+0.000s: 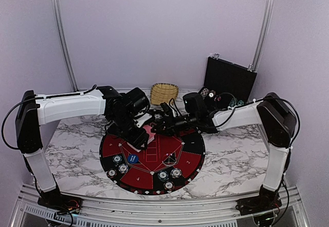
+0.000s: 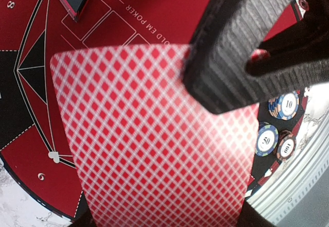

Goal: Distribute texas hold em gaming equipment
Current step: Pick up the poker card from the face-down deck piles, then distribute the poker card in the small blind area.

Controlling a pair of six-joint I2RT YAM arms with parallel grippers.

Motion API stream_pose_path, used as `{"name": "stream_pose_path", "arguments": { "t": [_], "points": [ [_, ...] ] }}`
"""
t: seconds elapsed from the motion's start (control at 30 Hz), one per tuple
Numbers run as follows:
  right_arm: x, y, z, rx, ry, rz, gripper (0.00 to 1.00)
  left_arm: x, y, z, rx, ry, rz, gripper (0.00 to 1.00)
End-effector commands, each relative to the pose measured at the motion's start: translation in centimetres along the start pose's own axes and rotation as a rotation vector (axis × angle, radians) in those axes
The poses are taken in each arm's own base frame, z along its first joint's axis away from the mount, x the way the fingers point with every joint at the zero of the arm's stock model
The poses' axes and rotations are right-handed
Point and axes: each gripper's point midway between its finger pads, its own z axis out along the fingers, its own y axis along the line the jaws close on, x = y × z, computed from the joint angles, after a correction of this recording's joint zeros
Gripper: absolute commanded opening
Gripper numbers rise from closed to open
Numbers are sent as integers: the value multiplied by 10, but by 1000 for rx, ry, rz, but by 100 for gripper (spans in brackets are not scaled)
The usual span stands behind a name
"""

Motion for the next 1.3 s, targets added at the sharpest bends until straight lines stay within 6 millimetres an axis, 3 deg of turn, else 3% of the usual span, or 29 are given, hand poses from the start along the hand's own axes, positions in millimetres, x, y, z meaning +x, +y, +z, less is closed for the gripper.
{"name": "stream_pose_path", "arguments": {
  "t": [0.0,0.83,1.1,1.27],
  "points": [
    [-16,5,-9,-2,-50,-14,1,-4,2,-17,-3,-42,-2,57],
    [-43,11,-64,-66,-167,21,0,1,19,-13,-35,-30,-60,57],
    [-44,1,-84,-61,-199,39,0,7,34,-10,-59,-20,-113,57],
    [-36,-9,-86,-43,-192,48,0,8,45,-10,-77,-20,-151,57]
  ]
}}
